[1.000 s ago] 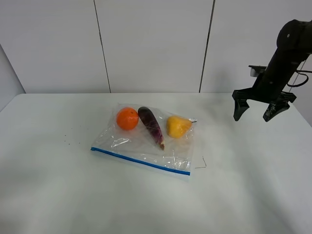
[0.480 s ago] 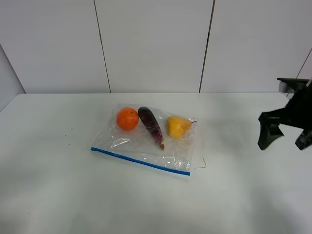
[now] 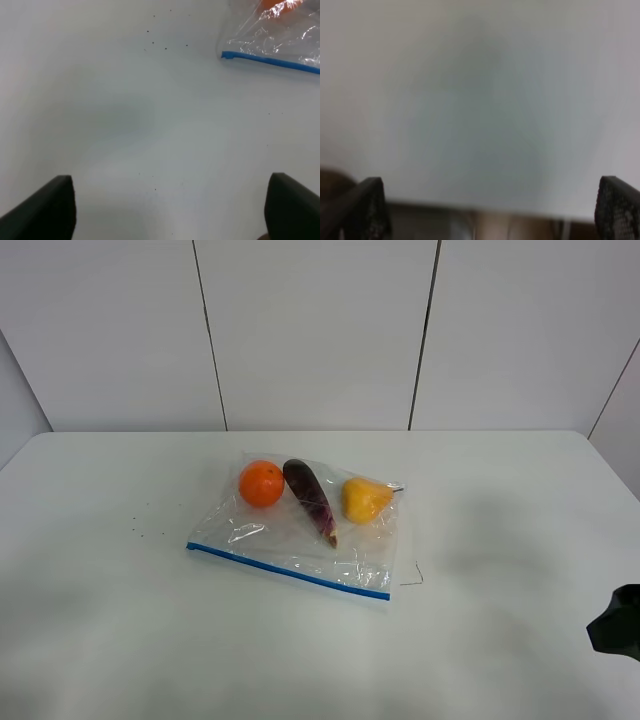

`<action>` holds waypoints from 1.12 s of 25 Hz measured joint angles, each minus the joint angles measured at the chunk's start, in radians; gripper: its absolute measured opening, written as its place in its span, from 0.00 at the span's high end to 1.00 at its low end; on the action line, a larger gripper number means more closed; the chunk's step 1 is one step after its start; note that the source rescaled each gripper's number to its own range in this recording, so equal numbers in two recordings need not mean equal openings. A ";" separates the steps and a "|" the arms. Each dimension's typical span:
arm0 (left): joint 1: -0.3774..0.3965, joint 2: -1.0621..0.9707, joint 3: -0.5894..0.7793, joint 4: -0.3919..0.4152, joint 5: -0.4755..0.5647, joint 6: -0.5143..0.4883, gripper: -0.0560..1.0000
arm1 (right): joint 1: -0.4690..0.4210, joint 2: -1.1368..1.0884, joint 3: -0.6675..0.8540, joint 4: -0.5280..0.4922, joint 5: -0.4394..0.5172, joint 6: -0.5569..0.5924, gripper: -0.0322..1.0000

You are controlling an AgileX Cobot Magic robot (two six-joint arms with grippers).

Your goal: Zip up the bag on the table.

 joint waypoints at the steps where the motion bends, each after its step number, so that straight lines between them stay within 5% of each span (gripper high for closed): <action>1: 0.000 0.000 0.000 0.000 0.000 0.000 0.03 | 0.000 -0.060 0.015 0.000 -0.020 0.000 0.08; 12: 0.000 0.000 0.000 0.000 0.000 0.000 0.03 | 0.000 -0.568 0.061 -0.014 -0.027 0.077 0.09; 28: 0.000 0.000 0.000 0.000 0.000 0.000 0.03 | 0.000 -0.735 0.062 -0.016 -0.027 0.079 0.09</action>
